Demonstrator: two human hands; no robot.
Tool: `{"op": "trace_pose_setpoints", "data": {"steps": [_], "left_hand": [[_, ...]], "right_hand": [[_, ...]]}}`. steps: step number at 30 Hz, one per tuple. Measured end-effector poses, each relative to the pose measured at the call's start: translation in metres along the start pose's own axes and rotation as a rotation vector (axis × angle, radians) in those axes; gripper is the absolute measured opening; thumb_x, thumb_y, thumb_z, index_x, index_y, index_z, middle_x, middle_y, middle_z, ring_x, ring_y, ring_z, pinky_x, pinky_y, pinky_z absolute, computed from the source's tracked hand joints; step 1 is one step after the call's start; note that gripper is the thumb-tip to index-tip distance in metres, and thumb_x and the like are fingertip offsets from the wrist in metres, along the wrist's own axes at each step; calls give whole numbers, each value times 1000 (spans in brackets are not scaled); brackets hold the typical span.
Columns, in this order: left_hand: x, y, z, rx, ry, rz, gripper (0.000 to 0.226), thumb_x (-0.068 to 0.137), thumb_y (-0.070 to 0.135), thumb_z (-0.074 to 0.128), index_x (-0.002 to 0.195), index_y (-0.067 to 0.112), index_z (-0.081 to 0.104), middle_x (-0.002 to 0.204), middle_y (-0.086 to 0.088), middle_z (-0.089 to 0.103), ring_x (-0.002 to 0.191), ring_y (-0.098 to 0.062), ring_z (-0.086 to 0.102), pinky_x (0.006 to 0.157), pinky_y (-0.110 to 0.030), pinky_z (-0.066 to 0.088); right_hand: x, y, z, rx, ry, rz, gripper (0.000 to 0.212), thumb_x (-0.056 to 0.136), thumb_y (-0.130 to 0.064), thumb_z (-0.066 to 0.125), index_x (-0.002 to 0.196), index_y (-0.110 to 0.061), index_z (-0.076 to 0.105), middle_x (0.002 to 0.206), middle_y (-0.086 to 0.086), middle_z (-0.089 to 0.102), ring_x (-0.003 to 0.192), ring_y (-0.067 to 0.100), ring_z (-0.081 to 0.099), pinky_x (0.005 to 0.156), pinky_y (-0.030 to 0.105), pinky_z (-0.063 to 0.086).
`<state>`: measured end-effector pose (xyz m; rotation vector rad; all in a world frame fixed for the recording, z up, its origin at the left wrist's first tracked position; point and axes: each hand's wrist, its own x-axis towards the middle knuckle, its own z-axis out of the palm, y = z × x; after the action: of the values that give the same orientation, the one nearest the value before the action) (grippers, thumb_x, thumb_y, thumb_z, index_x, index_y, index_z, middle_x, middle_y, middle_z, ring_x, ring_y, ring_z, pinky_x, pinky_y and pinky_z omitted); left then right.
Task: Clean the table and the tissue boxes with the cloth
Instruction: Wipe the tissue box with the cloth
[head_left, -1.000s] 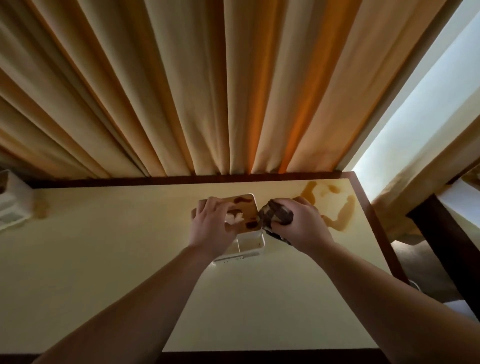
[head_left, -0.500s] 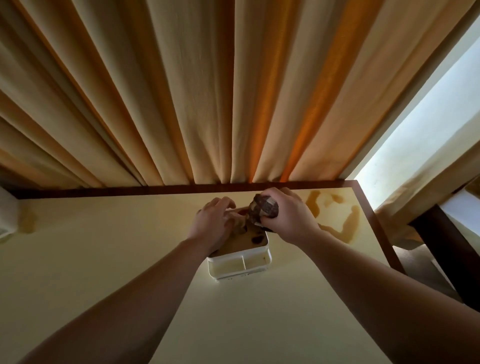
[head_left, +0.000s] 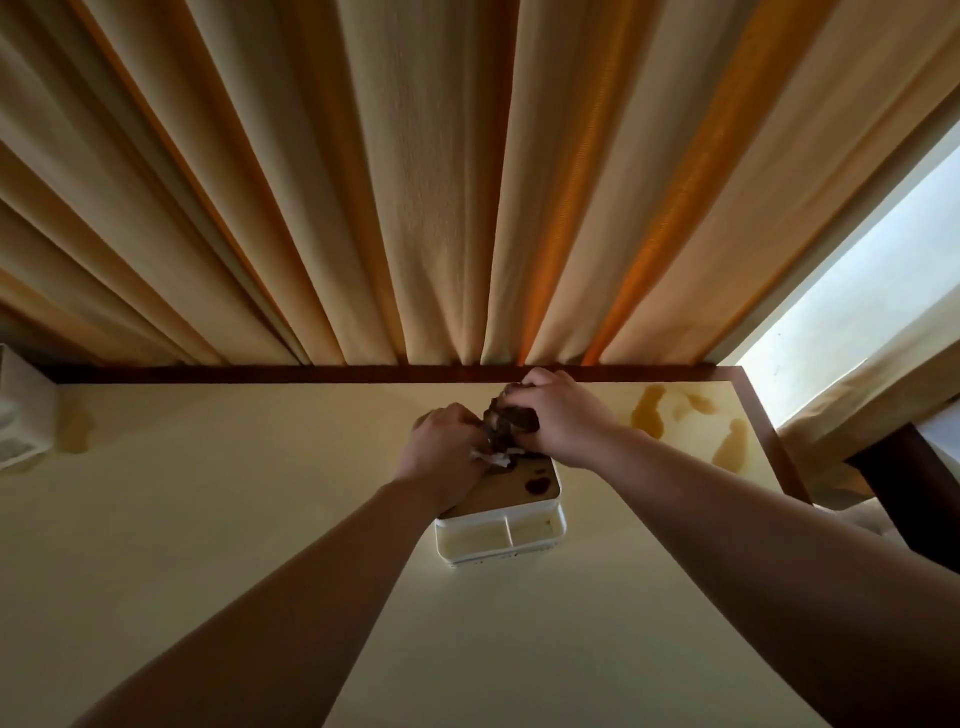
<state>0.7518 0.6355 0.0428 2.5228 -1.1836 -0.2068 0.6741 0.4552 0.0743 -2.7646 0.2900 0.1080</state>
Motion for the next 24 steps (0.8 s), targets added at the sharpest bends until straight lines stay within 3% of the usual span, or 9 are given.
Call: {"op": "trace_pose_setpoints", "data": {"steps": [6, 13, 19, 24], "left_hand": [[-2, 3, 0, -115, 11, -59, 23, 89, 32, 76, 111, 28, 79, 122, -1, 60, 115, -25, 52, 96, -32, 44], [-1, 1, 4, -132, -10, -85, 13, 87, 24, 77, 98, 22, 83, 121, -1, 58, 115, -23, 50, 96, -27, 41], [2, -3, 6, -56, -43, -86, 25, 88, 21, 76, 112, 23, 79, 129, 0, 55, 121, -23, 47, 100, -29, 43], [3, -3, 7, -126, -11, -100, 16, 85, 23, 79, 100, 27, 83, 119, 1, 58, 115, -21, 49, 92, -25, 39]], "right_hand": [[0, 2, -12, 31, -58, 29, 49, 88, -23, 77, 134, -33, 67, 125, -3, 51, 117, 21, 48, 94, 35, 46], [9, -11, -2, 70, -11, 29, 51, 93, -19, 72, 141, -33, 62, 134, -3, 51, 126, 23, 47, 103, 41, 49], [0, 7, -3, 39, 29, 119, 48, 91, -26, 75, 137, -33, 65, 130, -2, 51, 117, 21, 50, 95, 35, 50], [10, -7, 8, 72, 53, 107, 49, 95, -23, 72, 141, -34, 61, 136, -1, 50, 126, 24, 45, 101, 37, 47]]}}
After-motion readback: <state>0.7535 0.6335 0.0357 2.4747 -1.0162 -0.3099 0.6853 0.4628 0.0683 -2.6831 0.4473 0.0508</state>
